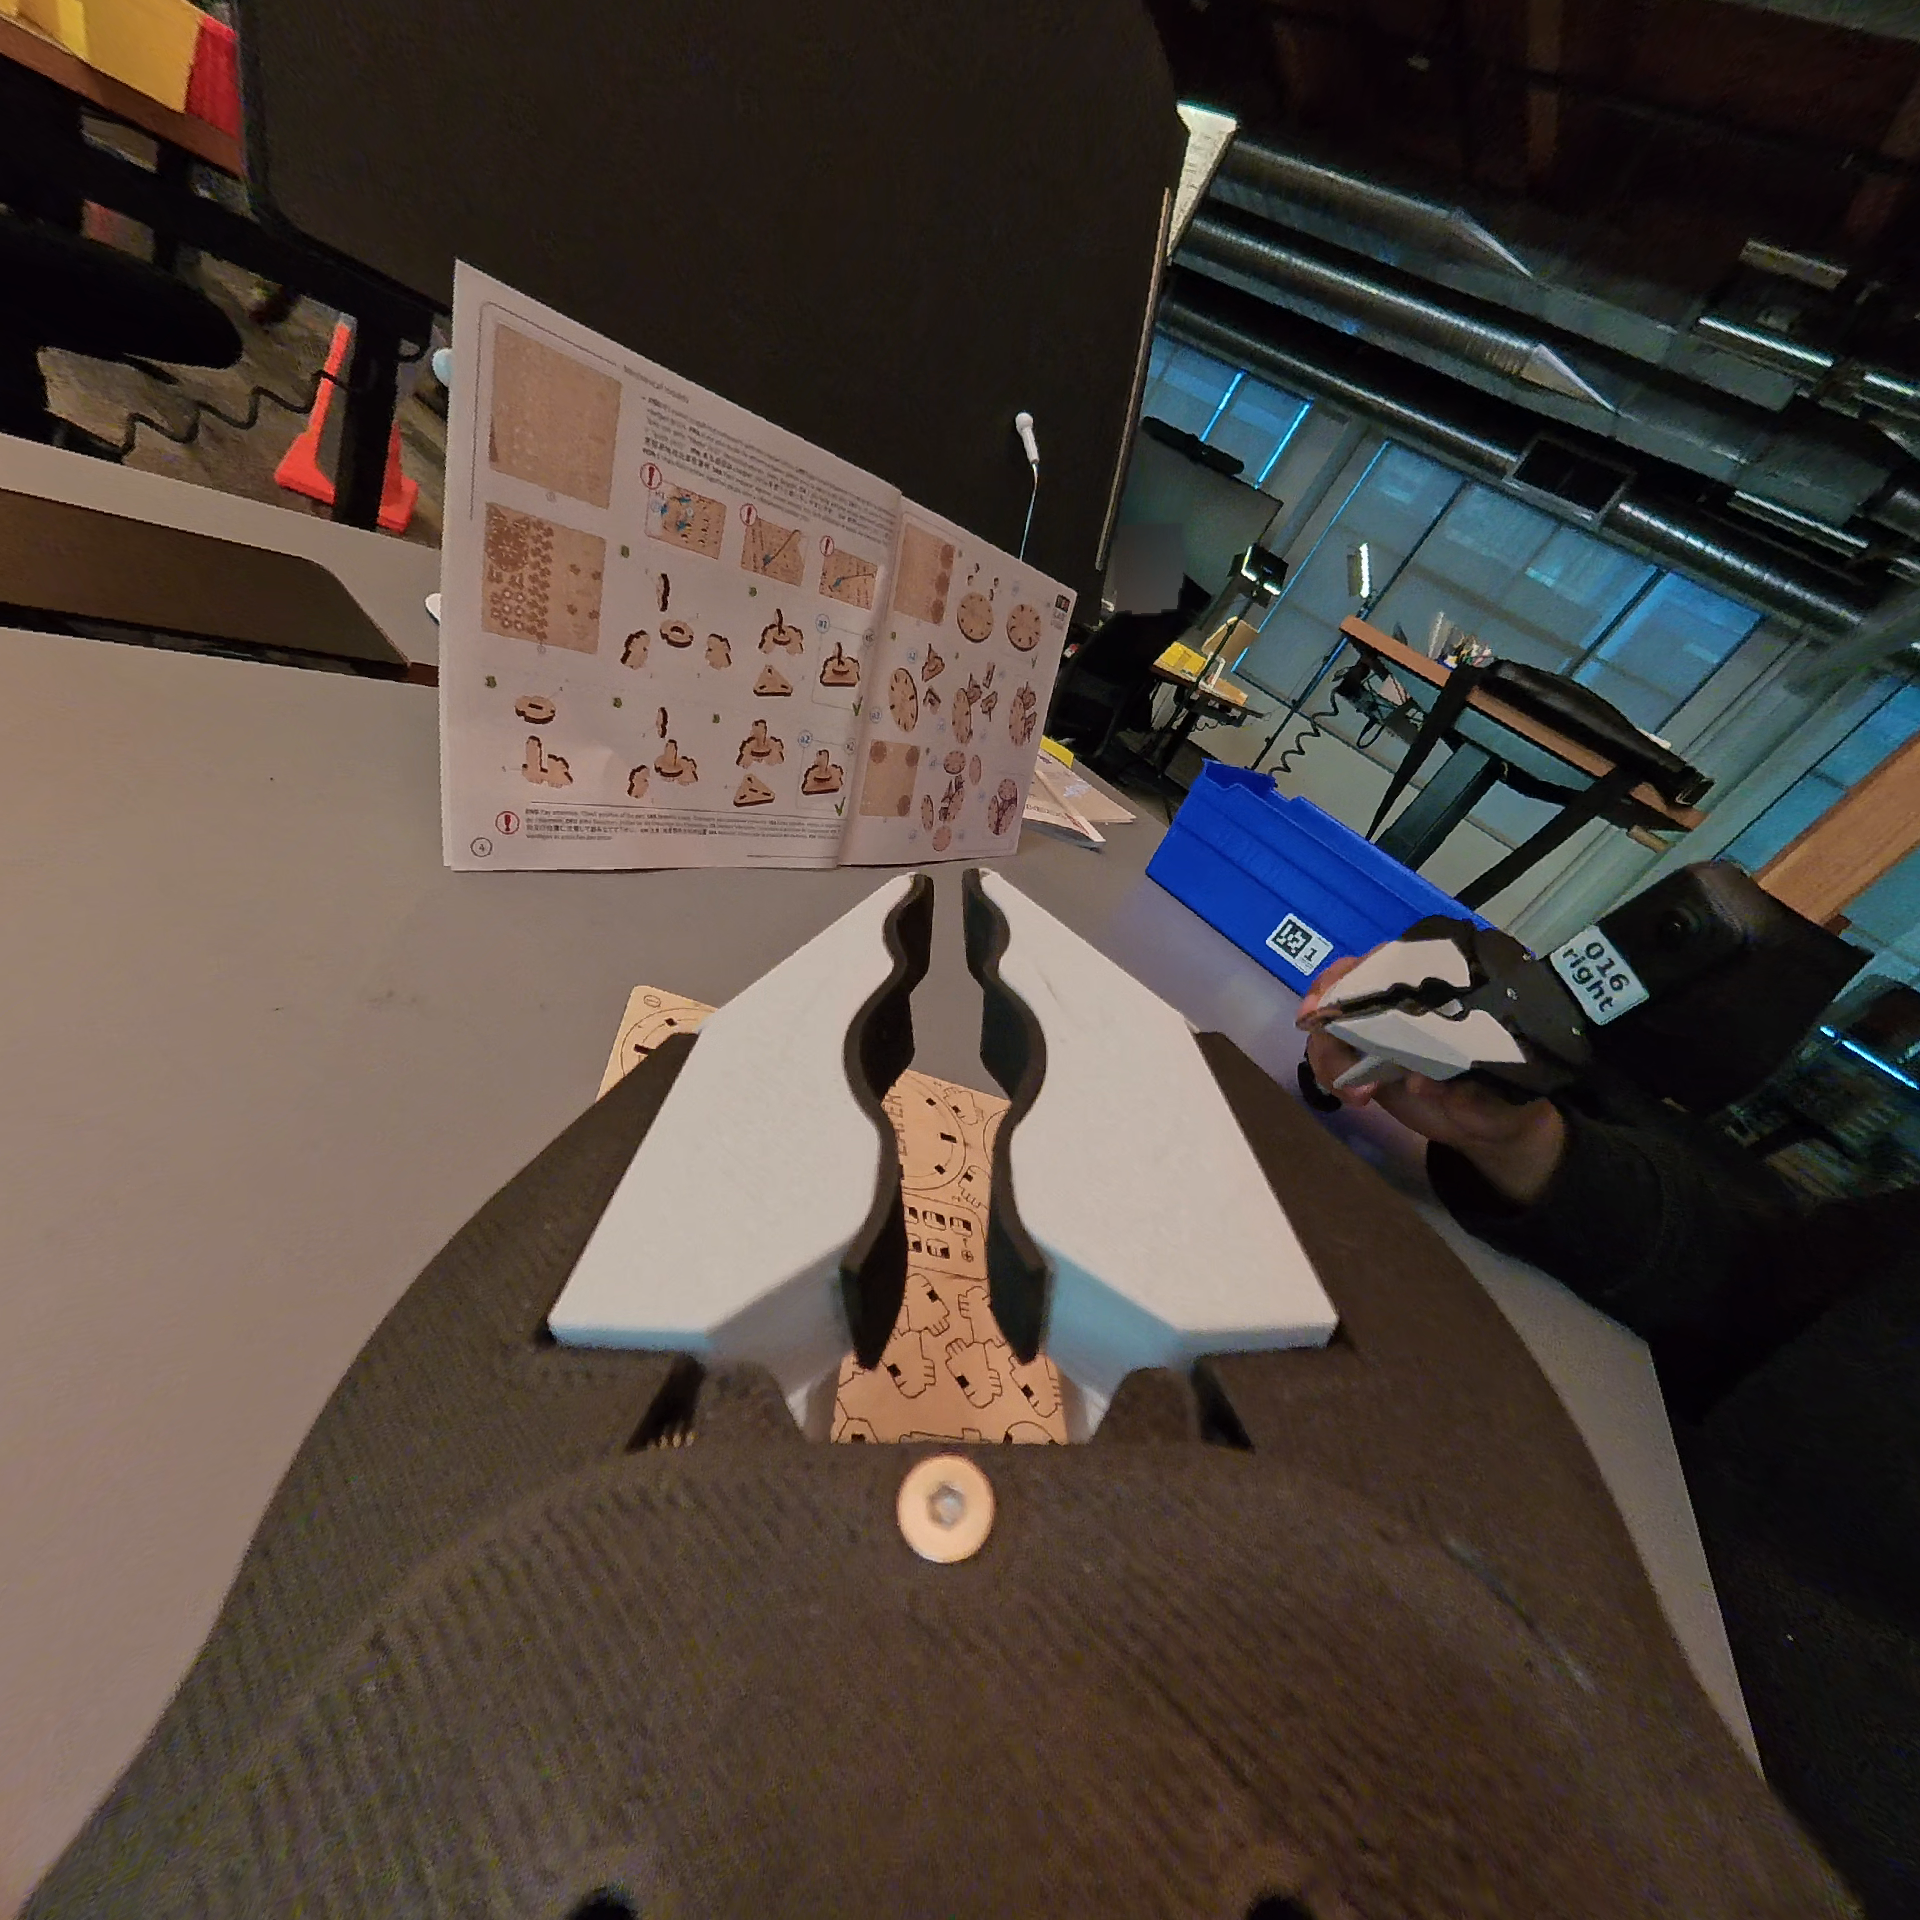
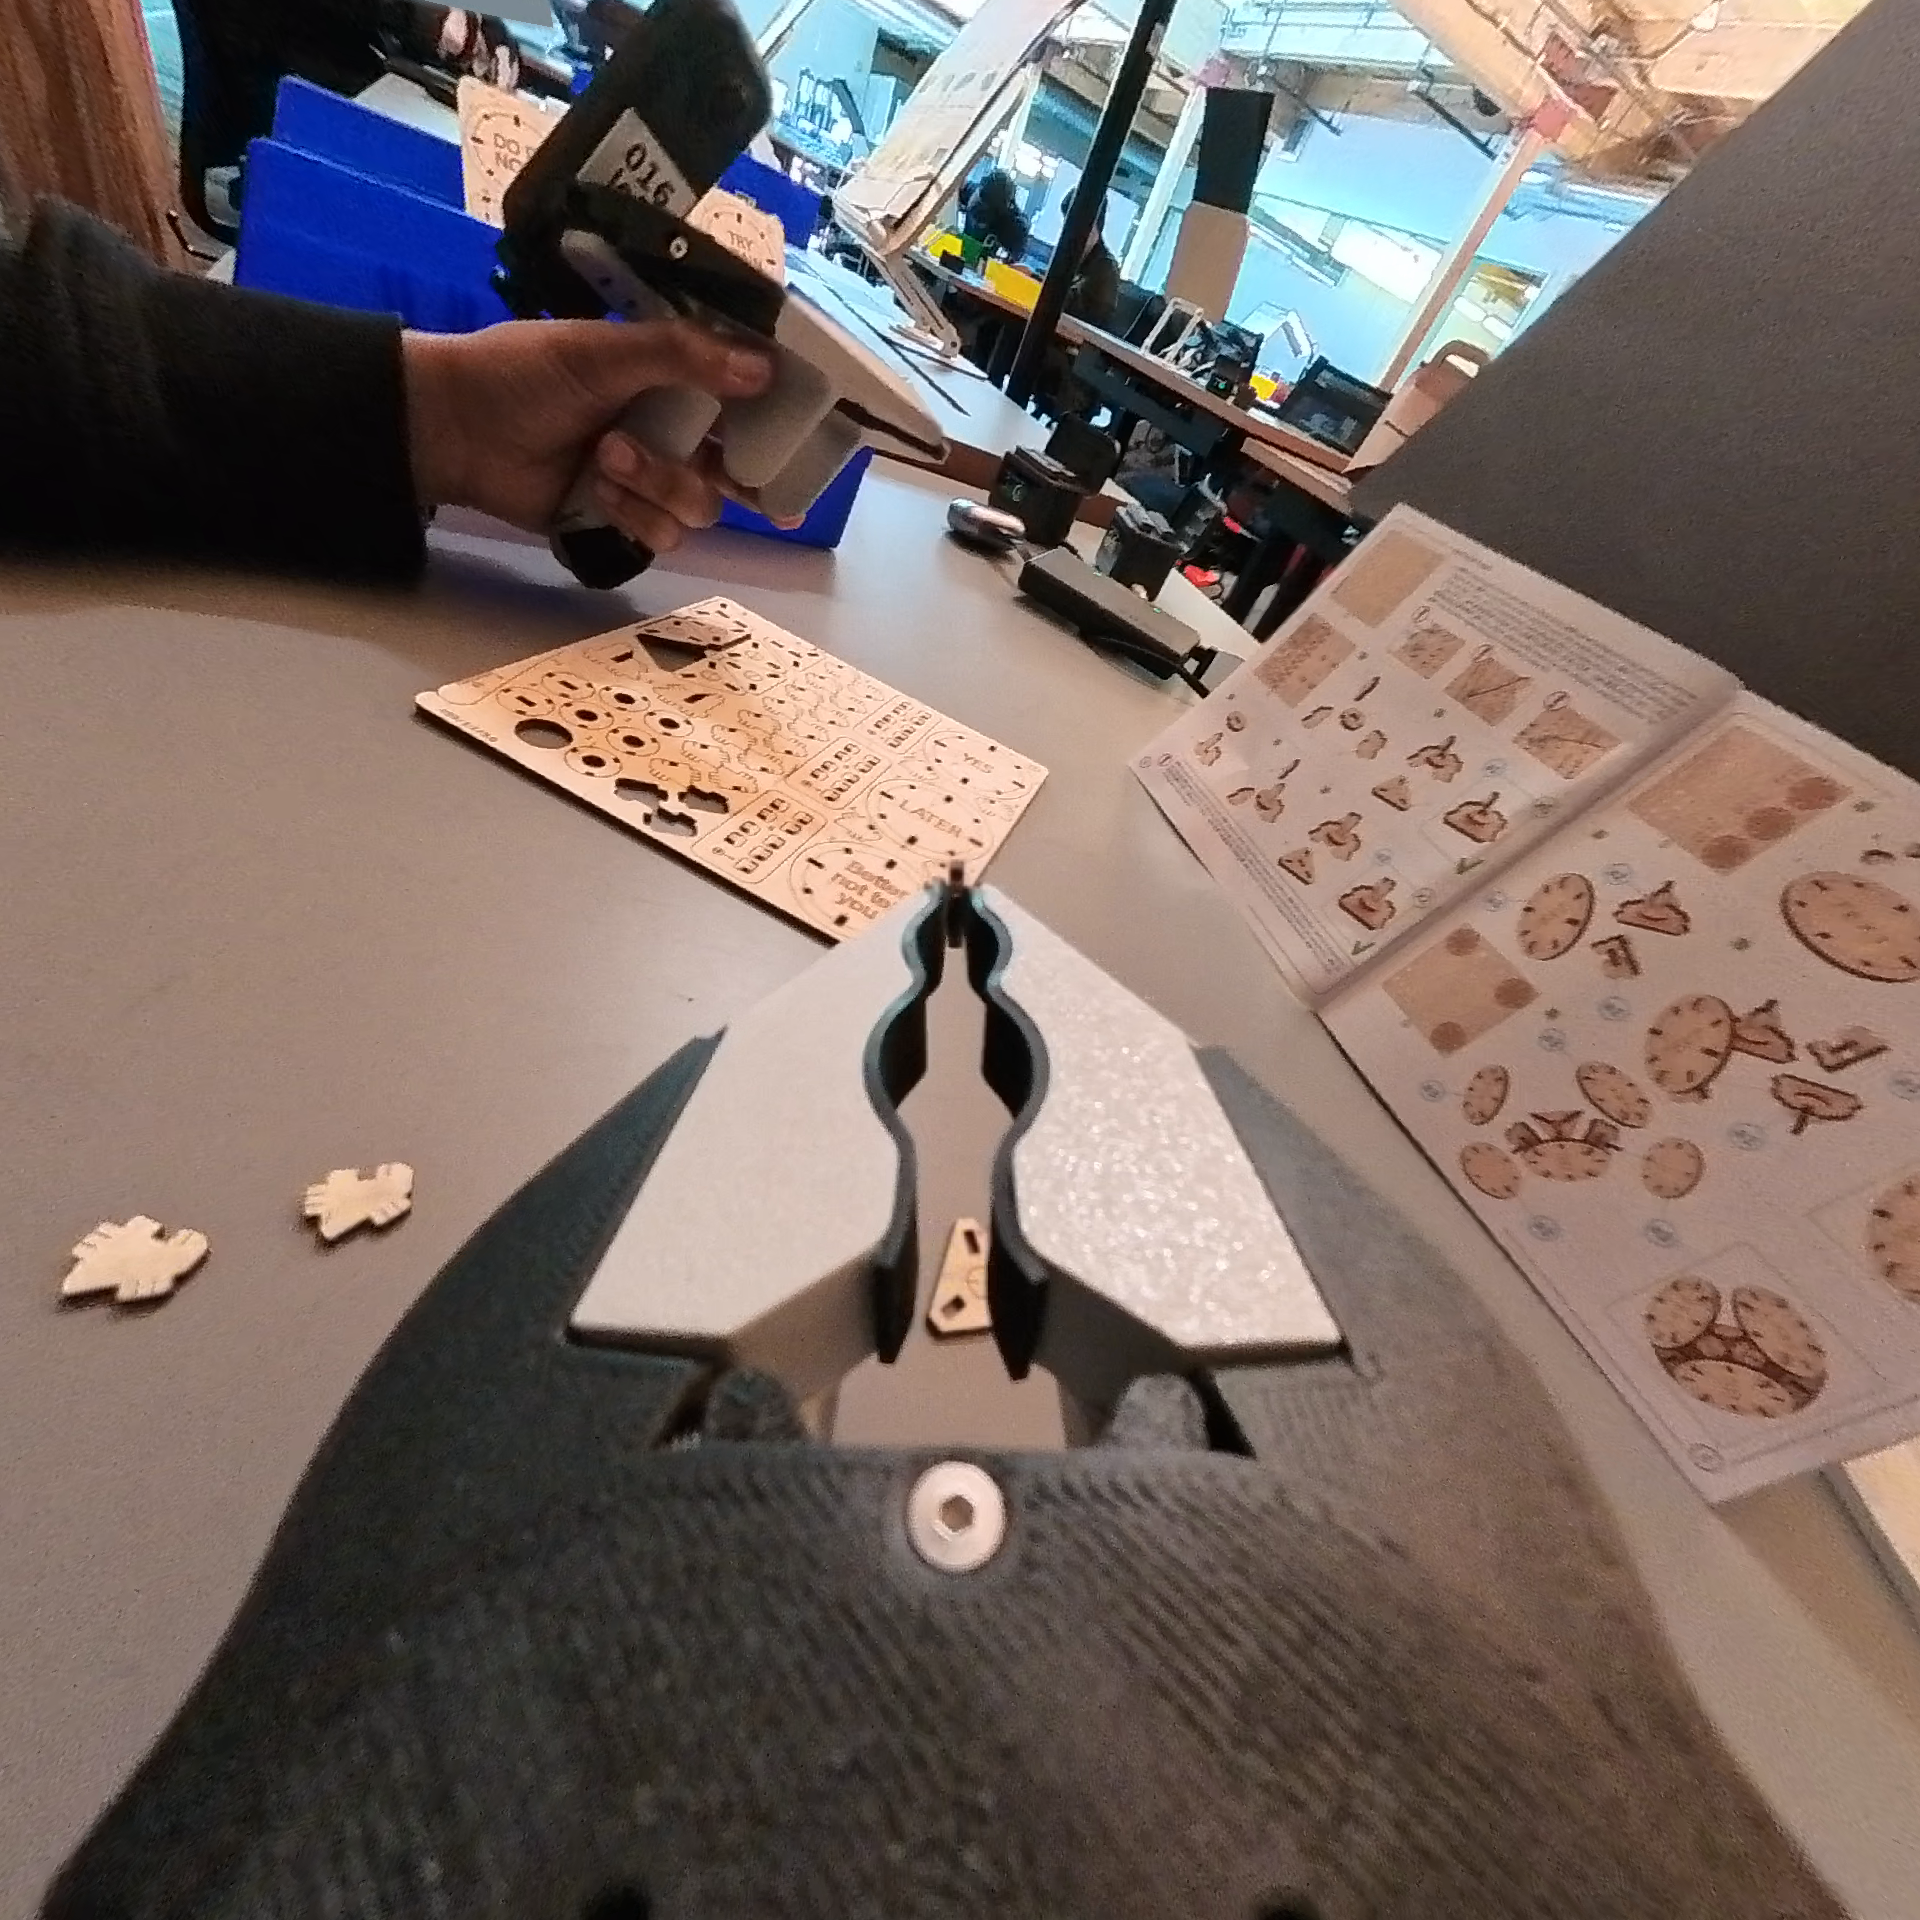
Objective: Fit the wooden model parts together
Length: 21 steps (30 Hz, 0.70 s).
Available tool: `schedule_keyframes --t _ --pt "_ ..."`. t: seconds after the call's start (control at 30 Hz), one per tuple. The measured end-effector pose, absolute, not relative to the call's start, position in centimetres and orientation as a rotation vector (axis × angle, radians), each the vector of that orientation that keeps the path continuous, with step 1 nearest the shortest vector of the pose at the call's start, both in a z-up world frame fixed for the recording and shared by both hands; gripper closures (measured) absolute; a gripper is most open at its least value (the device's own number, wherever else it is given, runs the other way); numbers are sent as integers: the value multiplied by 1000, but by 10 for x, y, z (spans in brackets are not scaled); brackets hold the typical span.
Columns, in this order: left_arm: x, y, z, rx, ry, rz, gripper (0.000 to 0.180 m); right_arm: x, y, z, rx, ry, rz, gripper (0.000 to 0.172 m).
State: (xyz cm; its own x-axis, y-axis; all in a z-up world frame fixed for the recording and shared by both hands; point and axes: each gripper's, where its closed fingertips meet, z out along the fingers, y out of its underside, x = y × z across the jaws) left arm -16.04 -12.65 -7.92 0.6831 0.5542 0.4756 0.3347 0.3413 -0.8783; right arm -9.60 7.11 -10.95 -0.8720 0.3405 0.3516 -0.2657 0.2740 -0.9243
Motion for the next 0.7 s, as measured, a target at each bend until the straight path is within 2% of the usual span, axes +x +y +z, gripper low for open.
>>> schedule_keyframes --t 0.43,0.57,0.7 --pt "-155 -114 -81 -1317 -819 160 173 -93 67 -113 -46 -2071 1622 171" --pt "-133 -74 -85 -1471 -654 162 170 -87 65 -108 -107 -2121 1760 172" --pt "-99 -9 -88 -1544 -526 -24 169 -84 65 -101 -327 -2254 2046 172"
